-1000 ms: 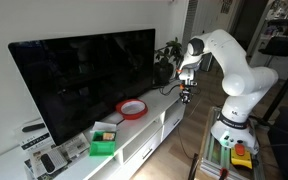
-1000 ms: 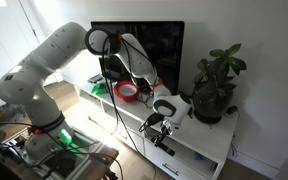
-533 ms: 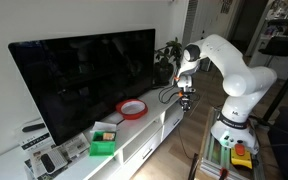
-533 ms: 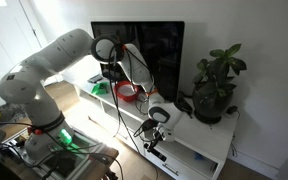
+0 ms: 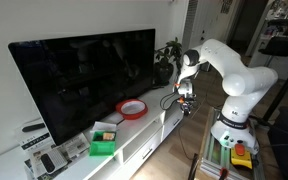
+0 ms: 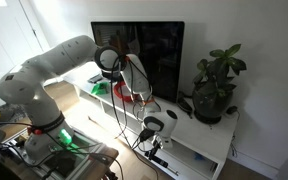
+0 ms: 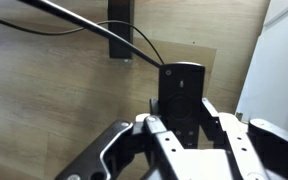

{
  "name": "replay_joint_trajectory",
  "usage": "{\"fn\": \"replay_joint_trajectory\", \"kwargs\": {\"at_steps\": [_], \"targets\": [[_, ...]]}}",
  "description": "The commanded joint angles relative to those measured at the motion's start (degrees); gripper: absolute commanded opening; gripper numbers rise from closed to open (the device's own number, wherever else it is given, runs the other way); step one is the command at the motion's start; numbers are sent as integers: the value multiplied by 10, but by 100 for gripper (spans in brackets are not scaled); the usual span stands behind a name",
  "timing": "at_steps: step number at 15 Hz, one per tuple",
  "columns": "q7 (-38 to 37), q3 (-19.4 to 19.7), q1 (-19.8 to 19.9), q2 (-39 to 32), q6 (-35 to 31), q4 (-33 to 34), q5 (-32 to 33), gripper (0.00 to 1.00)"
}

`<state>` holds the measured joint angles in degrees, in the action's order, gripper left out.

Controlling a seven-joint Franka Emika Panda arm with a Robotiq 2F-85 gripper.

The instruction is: Move the remote control to the bottom shelf

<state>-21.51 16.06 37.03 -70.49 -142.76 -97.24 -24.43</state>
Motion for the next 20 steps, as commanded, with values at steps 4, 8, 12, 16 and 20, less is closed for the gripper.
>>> {"fn": "replay_joint_trajectory", "kwargs": {"at_steps": [4, 8, 12, 16, 20], "targets": [[97, -81, 78, -11, -98, 7, -29, 17], [151, -142, 139, -13, -130, 13, -36, 17], [198, -198, 195, -21, -148, 21, -33, 17], [237, -242, 242, -31, -131, 33, -28, 17], [255, -270, 273, -46, -124, 48, -28, 17]]}}
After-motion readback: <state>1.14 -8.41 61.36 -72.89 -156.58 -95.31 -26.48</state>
